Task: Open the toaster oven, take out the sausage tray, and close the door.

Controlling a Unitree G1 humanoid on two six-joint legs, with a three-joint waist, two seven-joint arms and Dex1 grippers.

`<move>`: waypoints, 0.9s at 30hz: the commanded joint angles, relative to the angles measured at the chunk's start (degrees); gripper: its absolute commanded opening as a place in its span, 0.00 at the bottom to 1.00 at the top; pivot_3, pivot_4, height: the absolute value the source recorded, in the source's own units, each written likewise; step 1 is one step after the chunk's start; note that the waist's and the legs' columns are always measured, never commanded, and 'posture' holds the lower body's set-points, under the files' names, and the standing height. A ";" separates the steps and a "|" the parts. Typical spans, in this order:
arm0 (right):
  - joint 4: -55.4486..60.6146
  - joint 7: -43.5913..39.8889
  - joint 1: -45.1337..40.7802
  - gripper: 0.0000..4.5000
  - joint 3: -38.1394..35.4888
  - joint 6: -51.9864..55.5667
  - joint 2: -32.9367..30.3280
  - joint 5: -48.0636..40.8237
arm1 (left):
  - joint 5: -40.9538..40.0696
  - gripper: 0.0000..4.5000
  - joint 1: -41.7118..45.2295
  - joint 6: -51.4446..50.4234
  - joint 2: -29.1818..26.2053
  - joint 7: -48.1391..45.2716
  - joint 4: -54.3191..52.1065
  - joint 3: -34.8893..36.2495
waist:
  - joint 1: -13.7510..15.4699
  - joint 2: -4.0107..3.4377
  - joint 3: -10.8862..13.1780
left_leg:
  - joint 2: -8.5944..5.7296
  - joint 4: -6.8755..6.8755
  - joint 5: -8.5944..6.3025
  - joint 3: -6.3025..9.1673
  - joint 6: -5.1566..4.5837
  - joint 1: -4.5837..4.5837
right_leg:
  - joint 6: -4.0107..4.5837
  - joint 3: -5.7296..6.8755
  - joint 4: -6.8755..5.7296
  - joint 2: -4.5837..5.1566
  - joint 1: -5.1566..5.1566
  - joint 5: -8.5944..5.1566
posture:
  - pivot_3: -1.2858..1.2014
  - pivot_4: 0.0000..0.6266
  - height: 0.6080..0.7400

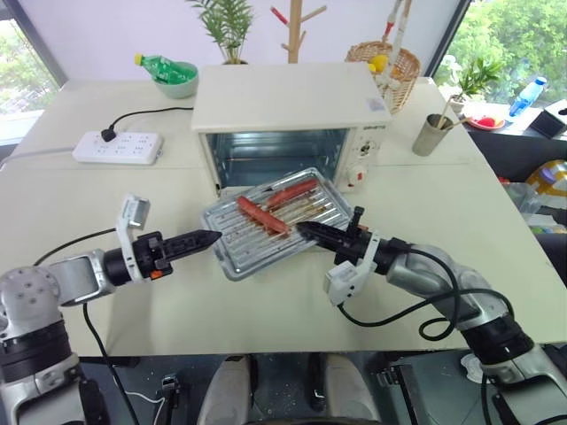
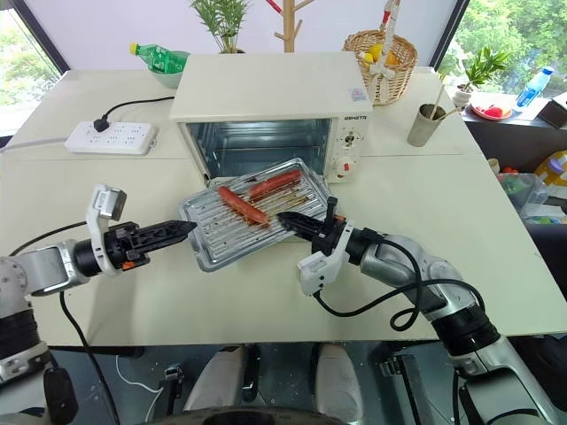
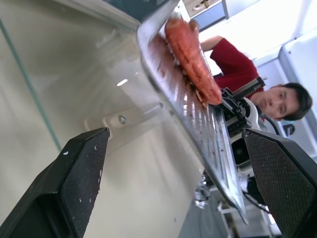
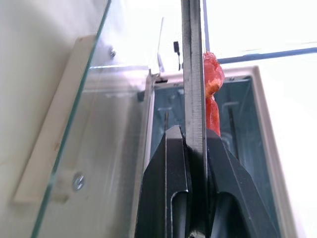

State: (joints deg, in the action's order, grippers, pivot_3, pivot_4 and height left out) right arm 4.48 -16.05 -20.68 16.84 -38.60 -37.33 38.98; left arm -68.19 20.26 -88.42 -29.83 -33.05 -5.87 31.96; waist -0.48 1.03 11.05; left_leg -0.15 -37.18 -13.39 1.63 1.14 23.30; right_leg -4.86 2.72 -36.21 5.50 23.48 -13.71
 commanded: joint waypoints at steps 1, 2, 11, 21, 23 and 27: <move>1.09 0.29 -1.14 0.00 -0.48 -1.20 0.45 -1.50 | -4.35 1.00 4.37 -1.25 1.52 5.79 3.59 3.17 | -0.04 0.01 -0.01 | -0.01 -0.01 0.01 0.00 0.02 -0.01 | 0.00 0.00 0.00 0.01 -0.02 0.00 | 0.52 0.24 1.00; 1.04 0.20 -1.10 0.00 -0.53 -1.42 0.37 -1.50 | -4.93 1.00 5.49 -1.75 1.87 7.05 5.20 3.42 | -0.12 0.01 -0.01 | -0.03 -0.01 0.01 -0.01 0.02 -0.01 | 0.00 -0.01 0.00 0.01 -0.02 0.00 | 0.52 0.24 1.00; 0.90 0.07 -0.23 0.00 -1.48 -4.17 -2.37 -1.69 | -13.82 1.00 4.46 -4.08 -1.09 9.33 7.11 -2.42 | -0.29 0.01 -0.01 | -0.03 0.04 0.02 -0.02 0.03 -0.04 | -0.02 -0.02 -0.01 0.00 -0.01 0.01 | 0.52 0.24 1.00; 1.60 0.10 -0.03 0.00 -2.01 -4.45 -2.99 -1.27 | -16.37 1.00 2.22 -2.82 -6.68 5.57 7.06 -10.70 | -0.09 0.01 -0.01 | -0.04 0.04 0.02 -0.05 0.04 -0.04 | 0.19 -0.14 0.01 0.04 0.00 -0.10 | 0.52 0.24 1.00; 1.85 0.01 0.00 0.00 -2.10 -4.30 -2.97 -1.34 | -15.92 1.00 2.89 -2.46 -6.50 5.17 7.82 -11.75 | -0.11 0.01 -0.01 | -0.06 0.05 0.02 -0.05 0.04 -0.04 | 0.19 -0.15 0.01 0.04 -0.01 -0.10 | 0.52 0.24 1.00; 2.49 -0.28 0.07 0.00 -2.26 -3.96 -2.82 -1.46 | -15.22 1.00 3.33 -1.88 -5.87 4.25 7.36 -13.83 | -0.17 0.01 -0.01 | -0.06 0.05 0.02 -0.06 0.04 -0.04 | 0.18 -0.15 0.01 0.03 0.00 -0.10 | 0.52 0.24 1.00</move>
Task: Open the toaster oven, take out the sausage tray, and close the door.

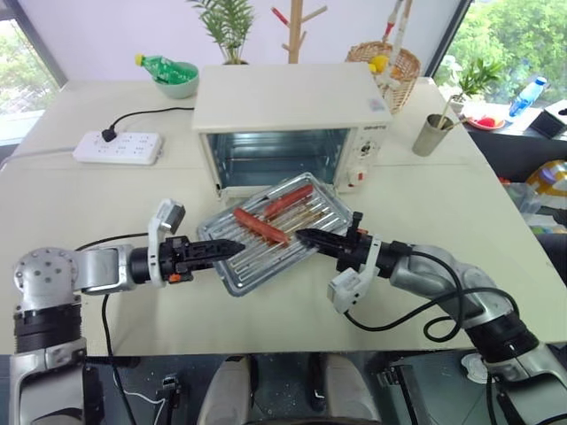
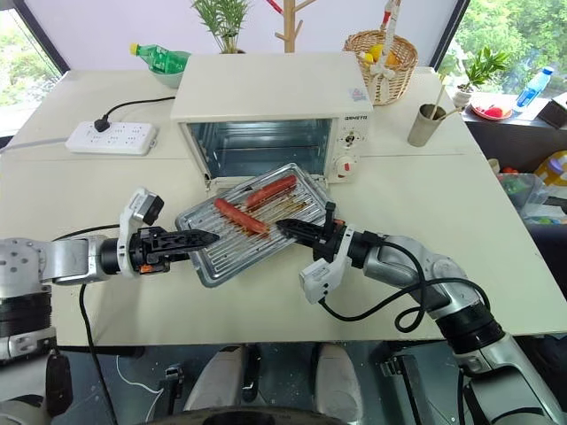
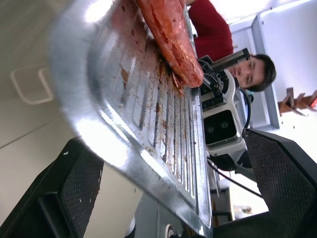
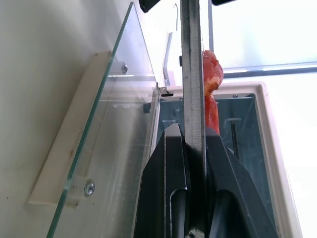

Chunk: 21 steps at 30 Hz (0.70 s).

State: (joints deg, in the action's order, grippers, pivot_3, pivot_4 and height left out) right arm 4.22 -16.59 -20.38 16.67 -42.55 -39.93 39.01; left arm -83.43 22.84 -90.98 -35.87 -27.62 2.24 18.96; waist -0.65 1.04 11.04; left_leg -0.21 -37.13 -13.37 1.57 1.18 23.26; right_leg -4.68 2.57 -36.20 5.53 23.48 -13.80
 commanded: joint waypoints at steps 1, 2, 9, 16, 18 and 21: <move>2.91 0.19 -0.18 0.00 -2.12 0.03 -0.19 -1.55 | -0.06 1.00 1.24 0.73 0.63 -1.10 -0.28 -1.34 | 0.00 0.00 0.00 | 0.00 0.00 0.00 0.00 0.00 0.00 | 0.00 0.00 0.00 0.00 0.00 0.00 | 0.52 0.24 1.00; 3.04 0.11 -0.12 0.00 -2.15 0.05 -0.17 -1.59 | -0.12 1.00 1.58 0.75 0.93 -1.08 0.06 -1.68 | 0.00 0.00 0.00 | 0.00 0.00 0.00 0.00 0.00 0.00 | -0.01 0.00 0.00 0.00 0.00 0.00 | 0.52 0.24 1.00; 3.52 -0.37 -0.03 0.00 -2.38 0.23 -0.01 -2.04 | -0.49 0.94 3.56 0.93 3.14 0.25 1.39 -3.22 | 0.01 0.00 0.00 | 0.00 0.00 0.00 -0.01 0.00 0.00 | -0.01 0.00 0.00 0.00 0.00 0.00 | 0.52 0.24 1.00; 3.71 -0.82 0.13 0.00 -2.89 0.34 0.19 -2.20 | -2.17 0.28 3.97 0.45 3.31 1.39 2.03 -2.38 | -0.02 0.00 0.00 | 0.00 0.00 0.00 -0.01 0.00 0.00 | -0.02 0.00 0.00 0.00 0.00 0.01 | 0.52 0.24 1.00; 3.73 -0.85 0.18 0.00 -2.95 0.37 0.17 -2.21 | -2.60 0.07 3.96 0.46 3.25 1.91 2.32 -2.22 | -0.01 0.00 0.00 | 0.00 0.00 0.00 0.00 0.00 0.00 | -0.02 0.00 0.00 -0.01 0.00 0.01 | 0.52 0.24 1.00; 3.84 -0.90 0.31 0.00 -3.09 0.50 0.20 -2.17 | -3.94 0.01 4.08 0.75 3.33 3.22 3.19 -2.18 | 0.00 0.00 0.00 | 0.00 0.00 0.00 0.00 0.00 0.00 | -0.02 0.00 0.00 -0.01 0.01 0.01 | 0.52 0.24 1.00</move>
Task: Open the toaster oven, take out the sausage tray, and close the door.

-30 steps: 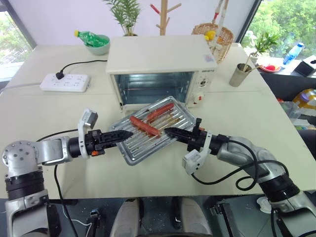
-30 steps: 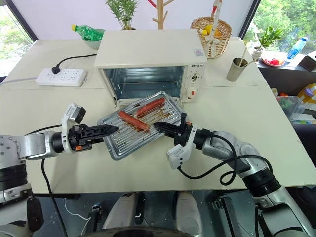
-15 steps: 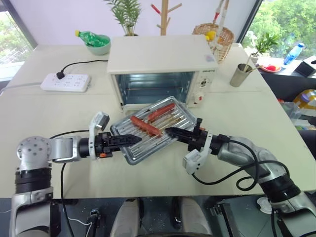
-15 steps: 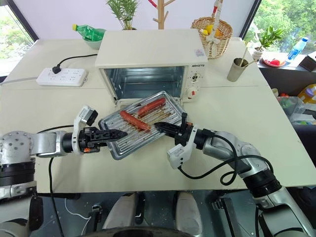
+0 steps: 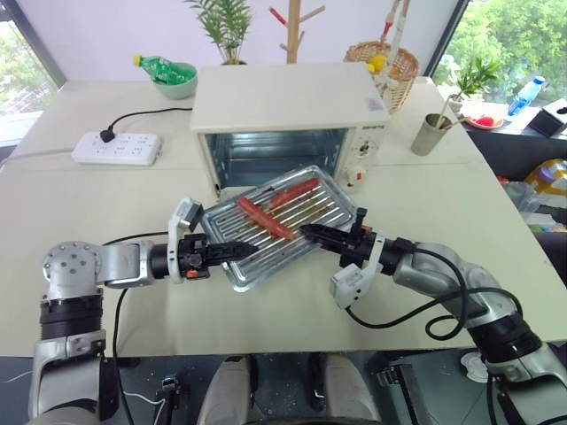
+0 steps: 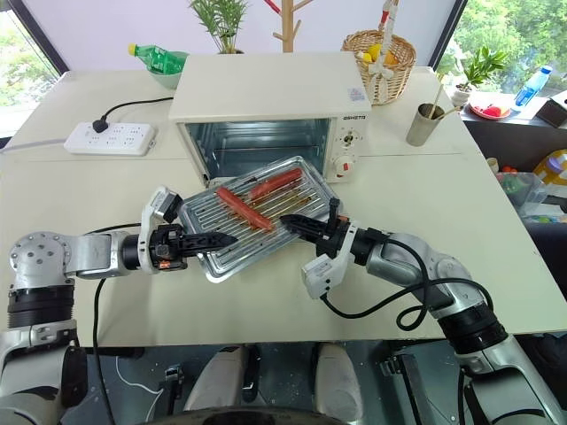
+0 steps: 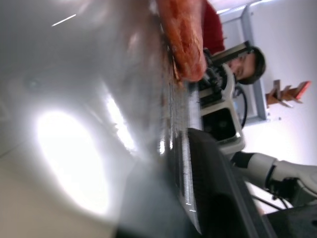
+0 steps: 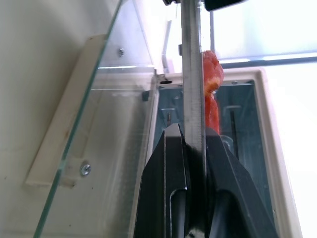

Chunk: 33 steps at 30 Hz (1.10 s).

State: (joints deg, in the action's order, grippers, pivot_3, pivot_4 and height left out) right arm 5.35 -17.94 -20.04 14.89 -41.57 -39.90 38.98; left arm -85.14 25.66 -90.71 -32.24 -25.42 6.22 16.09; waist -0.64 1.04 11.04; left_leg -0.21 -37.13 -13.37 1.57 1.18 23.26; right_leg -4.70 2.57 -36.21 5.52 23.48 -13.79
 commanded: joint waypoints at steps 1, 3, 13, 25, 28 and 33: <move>2.76 0.44 0.06 0.00 -1.37 -0.47 0.15 -2.11 | -2.73 0.01 1.31 0.63 -0.23 1.53 -0.62 0.57 | 0.00 0.00 0.00 | 0.00 0.00 0.00 0.00 0.00 0.00 | 0.00 0.00 0.00 0.00 0.00 0.00 | 0.52 0.24 1.00; 2.82 0.44 0.22 0.00 -1.48 -0.51 0.06 -2.07 | -3.73 0.01 1.34 0.96 -0.03 2.61 -0.40 0.34 | 0.00 0.00 0.00 | 0.00 0.00 0.00 0.00 0.00 0.00 | 0.00 0.00 0.00 0.00 0.00 0.00 | 0.52 0.24 1.00; 3.05 -1.37 0.79 0.46 -2.13 0.55 -0.15 -3.95 | -12.86 0.00 0.00 4.56 0.13 10.26 1.95 -1.20 | 0.04 0.00 0.00 | 0.01 0.00 0.00 0.00 0.00 0.00 | 0.00 -0.03 0.00 0.02 0.00 0.00 | 0.52 0.24 1.00; 4.21 -2.11 2.87 0.91 -3.04 0.96 -1.91 -4.17 | -27.55 0.00 -8.10 14.21 -2.17 20.07 3.43 -4.05 | 0.07 0.00 0.00 | 0.03 0.00 0.00 -0.01 0.00 -0.02 | 0.03 -0.06 0.00 0.04 0.00 -0.02 | 0.52 0.24 1.00; 4.28 -2.17 3.30 0.91 -3.17 0.74 -2.55 -4.36 | -27.86 0.00 -10.11 15.64 -1.76 20.76 3.51 -2.94 | 0.08 0.00 0.00 | 0.02 0.00 0.00 -0.01 0.00 -0.01 | 0.03 -0.06 0.01 0.04 0.00 -0.02 | 0.52 0.24 1.00; 4.08 -2.09 3.24 0.91 -3.50 0.42 -2.98 -4.55 | -27.86 0.00 -13.84 17.20 -0.66 21.58 0.71 -1.07 | 0.09 0.00 0.00 | 0.00 0.01 0.00 -0.03 0.00 -0.01 | 0.04 -0.06 0.02 0.04 0.00 -0.02 | 0.52 0.24 1.00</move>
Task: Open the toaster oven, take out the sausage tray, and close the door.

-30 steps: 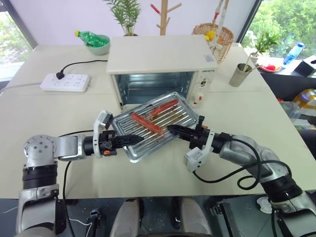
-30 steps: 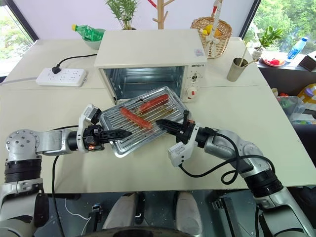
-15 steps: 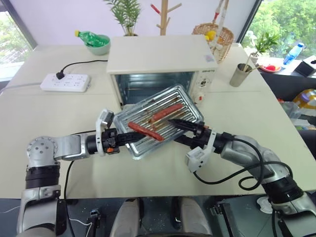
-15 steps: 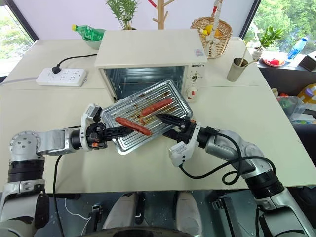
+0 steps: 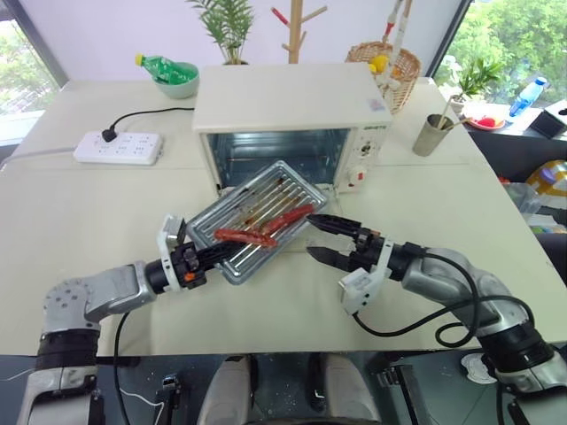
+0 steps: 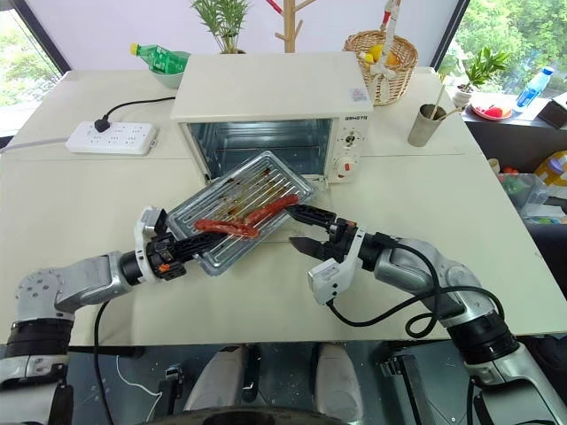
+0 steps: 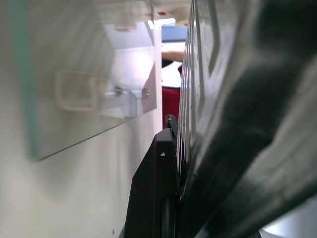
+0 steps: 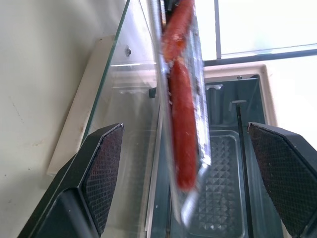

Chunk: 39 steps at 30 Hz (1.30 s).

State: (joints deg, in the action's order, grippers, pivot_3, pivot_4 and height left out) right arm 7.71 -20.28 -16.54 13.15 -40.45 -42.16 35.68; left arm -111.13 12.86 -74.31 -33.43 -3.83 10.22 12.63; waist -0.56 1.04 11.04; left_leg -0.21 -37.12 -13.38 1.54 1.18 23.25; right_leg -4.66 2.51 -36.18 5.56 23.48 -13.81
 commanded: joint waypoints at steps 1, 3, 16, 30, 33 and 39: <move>1.66 0.32 -0.28 0.91 -1.81 -0.69 -0.73 -1.21 | -1.87 0.00 -1.74 1.08 0.83 0.11 -4.06 3.00 | 0.01 0.00 0.00 | 0.00 0.00 0.00 0.00 0.00 0.00 | 0.00 0.00 0.00 0.00 0.00 0.00 | 0.52 0.24 1.00; 1.32 0.65 -0.20 0.91 -2.22 -0.46 -0.83 -1.07 | -1.87 0.00 -3.87 1.67 1.04 -0.11 -6.47 4.98 | 0.03 0.00 0.00 | 0.01 0.00 0.00 0.00 0.00 0.00 | 0.01 0.00 0.01 0.00 0.00 -0.01 | 0.52 0.24 1.00; -4.16 1.42 1.87 0.91 -6.37 3.40 -1.35 -5.36 | -1.87 0.00 -22.90 7.47 2.65 -2.53 -20.10 19.78 | 0.15 0.00 0.00 | 0.10 0.02 -0.01 -0.03 0.00 0.01 | 0.06 -0.03 0.08 0.07 -0.01 -0.03 | 0.52 0.24 1.00; -12.37 3.35 -1.10 0.91 -6.14 2.26 -2.14 -4.89 | -1.87 0.00 -39.17 11.97 6.30 -7.56 -24.80 26.34 | 0.19 0.00 -0.01 | 0.10 0.00 -0.03 -0.07 0.00 0.05 | 0.09 -0.05 0.16 0.10 0.03 -0.05 | 0.52 0.24 1.00; -13.90 3.45 -1.94 0.91 -5.86 1.82 -2.34 -4.68 | -1.87 0.00 -40.07 12.02 6.21 -9.62 -23.33 28.25 | 0.18 0.01 -0.02 | 0.09 -0.01 -0.03 -0.07 0.00 0.08 | 0.10 -0.05 0.19 0.11 0.03 -0.05 | 0.52 0.24 1.00; -16.92 1.94 -2.12 0.91 -6.55 3.14 -2.66 -7.29 | -1.87 0.00 -41.16 12.85 5.84 -10.11 -21.93 31.37 | 0.00 0.01 -0.02 | 0.10 0.01 -0.04 -0.07 -0.01 0.09 | 0.10 -0.05 0.19 0.10 0.06 -0.05 | 0.52 0.24 1.00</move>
State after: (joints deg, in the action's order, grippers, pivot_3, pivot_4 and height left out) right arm -9.48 -18.17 -17.89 8.10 -37.70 -43.93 30.42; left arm -111.48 -27.96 -61.88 -26.95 -12.40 -11.51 41.67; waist -0.57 1.05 11.02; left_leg -0.11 -37.12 -13.41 1.47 1.17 23.33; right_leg -4.56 2.46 -35.99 5.66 23.54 -13.87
